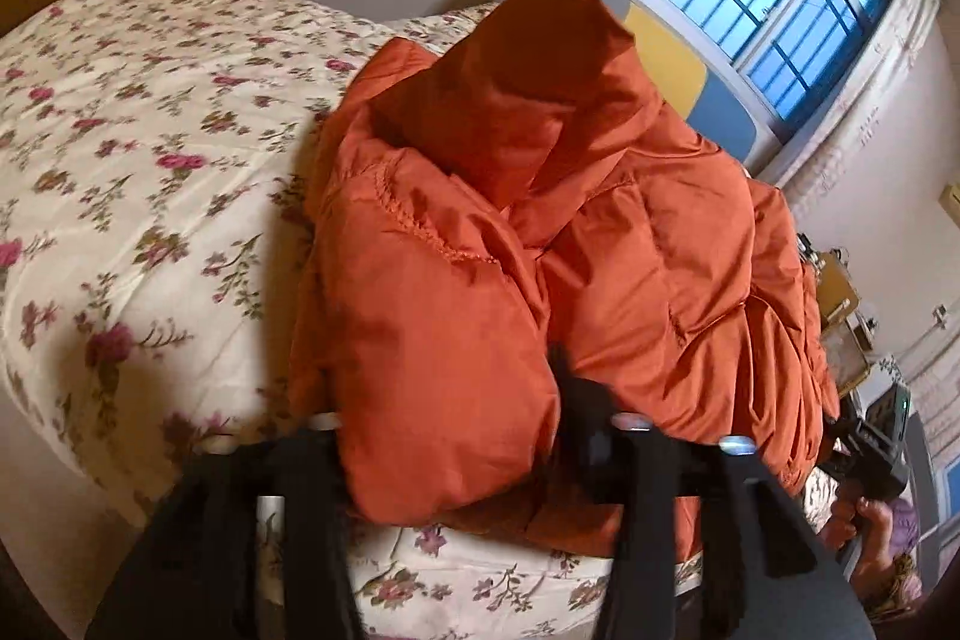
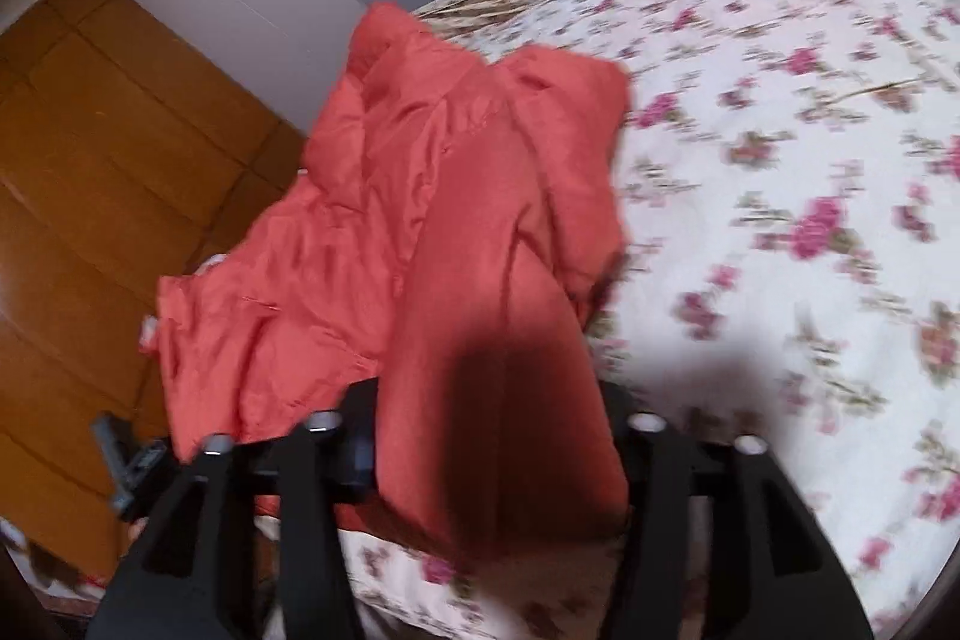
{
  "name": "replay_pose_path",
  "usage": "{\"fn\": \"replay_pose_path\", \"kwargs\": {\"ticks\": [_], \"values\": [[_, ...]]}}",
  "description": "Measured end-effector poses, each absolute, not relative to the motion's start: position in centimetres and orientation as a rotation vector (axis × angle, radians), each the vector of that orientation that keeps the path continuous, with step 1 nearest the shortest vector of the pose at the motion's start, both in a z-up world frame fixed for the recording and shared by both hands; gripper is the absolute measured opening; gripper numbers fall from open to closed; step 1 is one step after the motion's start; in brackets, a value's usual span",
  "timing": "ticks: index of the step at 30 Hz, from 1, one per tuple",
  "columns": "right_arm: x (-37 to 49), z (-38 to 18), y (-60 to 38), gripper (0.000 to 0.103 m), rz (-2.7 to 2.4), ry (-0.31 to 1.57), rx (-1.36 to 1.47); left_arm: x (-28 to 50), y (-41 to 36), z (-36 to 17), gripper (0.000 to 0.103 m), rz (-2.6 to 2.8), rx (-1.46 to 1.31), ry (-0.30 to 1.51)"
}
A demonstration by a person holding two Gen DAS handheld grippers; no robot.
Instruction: Fold large clothes
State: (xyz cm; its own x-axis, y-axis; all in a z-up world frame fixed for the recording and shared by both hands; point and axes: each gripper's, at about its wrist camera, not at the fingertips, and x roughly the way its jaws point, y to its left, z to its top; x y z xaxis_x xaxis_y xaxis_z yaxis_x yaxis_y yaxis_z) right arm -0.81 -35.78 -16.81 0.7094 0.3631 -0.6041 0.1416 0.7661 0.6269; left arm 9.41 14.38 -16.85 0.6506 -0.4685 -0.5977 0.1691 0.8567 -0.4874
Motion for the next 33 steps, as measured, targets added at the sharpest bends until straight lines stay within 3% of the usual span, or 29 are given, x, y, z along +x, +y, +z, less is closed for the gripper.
{"fn": "replay_pose_path", "kwargs": {"ticks": [2, 4, 11, 12, 20, 21, 22, 24, 25, 29, 33], "values": [[-1.3, -16.0, -37.1, 0.063, 0.110, 0.744, 0.726, 8.9, 15.0, -16.3, 0.070, -0.369, -0.426, 0.771], [-2.1, -14.8, -38.1, 0.075, 0.064, 0.703, 0.712, 7.9, 16.1, -15.0, 0.081, -0.294, -0.410, 0.713], [2.7, -9.8, -38.3, 0.087, 0.071, 0.643, 0.544, 10.1, 15.8, -9.5, 0.086, -0.274, -0.264, 0.589], [3.6, -9.4, -37.8, 0.091, 0.074, 0.647, 0.513, 11.4, 15.0, -8.9, 0.092, -0.286, -0.232, 0.585], [12.9, -10.4, -35.6, 0.092, 0.074, 0.736, 0.406, 19.2, 11.0, -9.8, 0.093, -0.352, -0.185, 0.674], [13.4, -10.9, -35.5, 0.081, 0.077, 0.749, 0.415, 19.6, 10.8, -10.2, 0.083, -0.354, -0.205, 0.688], [13.6, -11.4, -35.4, 0.058, 0.093, 0.761, 0.428, 19.9, 10.7, -10.5, 0.072, -0.369, -0.228, 0.697], [13.4, -11.6, -34.9, 0.034, 0.109, 0.778, 0.430, 20.0, 10.2, -11.1, 0.033, -0.368, -0.240, 0.716], [13.2, -11.4, -34.6, 0.024, 0.110, 0.776, 0.420, 19.8, 10.1, -11.1, 0.029, -0.373, -0.245, 0.714], [11.9, -9.2, -34.6, 0.017, 0.150, 0.710, 0.458, 18.6, 10.9, -9.4, 0.021, -0.366, -0.304, 0.636], [11.6, -5.7, -34.9, 0.015, 0.149, 0.640, 0.447, 18.7, 12.1, -5.8, 0.020, -0.310, -0.362, 0.528]]}}
